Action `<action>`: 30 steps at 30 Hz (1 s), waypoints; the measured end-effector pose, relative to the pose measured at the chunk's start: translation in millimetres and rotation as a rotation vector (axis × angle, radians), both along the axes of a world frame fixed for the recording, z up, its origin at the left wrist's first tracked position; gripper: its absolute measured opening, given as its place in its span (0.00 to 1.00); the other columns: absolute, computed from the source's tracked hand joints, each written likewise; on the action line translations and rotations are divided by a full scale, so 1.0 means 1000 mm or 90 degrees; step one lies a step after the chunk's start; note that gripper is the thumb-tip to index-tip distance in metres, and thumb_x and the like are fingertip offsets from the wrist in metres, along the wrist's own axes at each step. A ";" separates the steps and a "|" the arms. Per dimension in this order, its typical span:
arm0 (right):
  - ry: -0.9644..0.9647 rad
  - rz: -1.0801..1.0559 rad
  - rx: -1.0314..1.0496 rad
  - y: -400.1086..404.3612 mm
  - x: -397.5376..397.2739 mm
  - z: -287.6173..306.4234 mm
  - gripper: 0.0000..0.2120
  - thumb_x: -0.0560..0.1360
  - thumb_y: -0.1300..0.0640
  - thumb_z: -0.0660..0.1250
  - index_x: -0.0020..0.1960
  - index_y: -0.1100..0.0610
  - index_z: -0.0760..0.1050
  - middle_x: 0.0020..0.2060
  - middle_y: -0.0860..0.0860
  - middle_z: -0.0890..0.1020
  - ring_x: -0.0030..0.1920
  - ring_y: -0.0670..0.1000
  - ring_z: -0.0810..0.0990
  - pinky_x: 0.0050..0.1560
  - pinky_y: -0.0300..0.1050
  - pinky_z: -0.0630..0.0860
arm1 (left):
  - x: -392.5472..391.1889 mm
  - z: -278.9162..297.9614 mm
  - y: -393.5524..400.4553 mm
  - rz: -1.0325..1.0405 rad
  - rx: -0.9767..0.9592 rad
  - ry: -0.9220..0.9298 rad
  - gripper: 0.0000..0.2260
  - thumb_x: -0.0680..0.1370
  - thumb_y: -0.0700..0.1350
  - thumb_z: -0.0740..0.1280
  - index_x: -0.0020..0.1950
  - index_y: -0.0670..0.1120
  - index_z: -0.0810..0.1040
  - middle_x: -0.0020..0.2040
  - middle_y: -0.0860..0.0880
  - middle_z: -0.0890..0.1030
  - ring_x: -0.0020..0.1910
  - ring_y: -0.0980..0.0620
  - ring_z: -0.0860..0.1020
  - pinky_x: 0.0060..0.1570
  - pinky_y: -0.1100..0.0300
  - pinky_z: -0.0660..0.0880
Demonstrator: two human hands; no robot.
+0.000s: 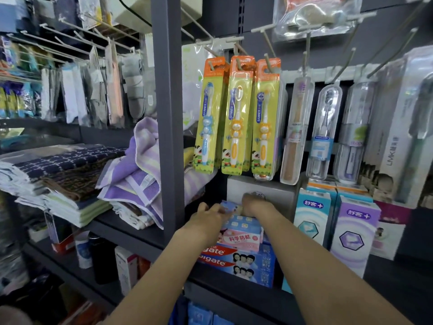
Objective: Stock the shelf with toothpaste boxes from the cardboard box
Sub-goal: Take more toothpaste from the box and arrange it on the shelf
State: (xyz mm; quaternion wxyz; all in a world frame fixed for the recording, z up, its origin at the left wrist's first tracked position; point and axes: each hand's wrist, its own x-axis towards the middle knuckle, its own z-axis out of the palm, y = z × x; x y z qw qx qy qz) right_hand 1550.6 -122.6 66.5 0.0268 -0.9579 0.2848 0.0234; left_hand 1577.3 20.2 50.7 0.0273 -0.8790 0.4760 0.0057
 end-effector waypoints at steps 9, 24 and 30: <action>-0.369 0.098 0.062 0.021 -0.062 -0.007 0.10 0.74 0.68 0.62 0.49 0.56 0.64 0.55 0.57 0.75 0.57 0.57 0.72 0.52 0.47 0.69 | -0.007 -0.009 0.010 -0.025 -0.087 -0.075 0.26 0.80 0.36 0.57 0.76 0.50 0.55 0.75 0.51 0.56 0.68 0.43 0.60 0.69 0.52 0.61; -0.368 0.055 0.200 0.015 -0.065 -0.029 0.12 0.78 0.68 0.53 0.58 0.64 0.72 0.58 0.59 0.78 0.60 0.57 0.75 0.55 0.44 0.71 | -0.023 -0.038 0.020 0.027 -0.138 -0.160 0.29 0.80 0.51 0.57 0.76 0.51 0.46 0.75 0.47 0.54 0.73 0.43 0.54 0.71 0.49 0.53; -0.331 0.062 0.194 0.019 -0.067 -0.025 0.13 0.79 0.65 0.53 0.61 0.63 0.71 0.61 0.60 0.75 0.61 0.57 0.74 0.59 0.48 0.72 | -0.019 -0.046 0.016 -0.001 -0.182 -0.251 0.33 0.77 0.41 0.63 0.77 0.50 0.49 0.75 0.44 0.57 0.73 0.41 0.57 0.72 0.49 0.55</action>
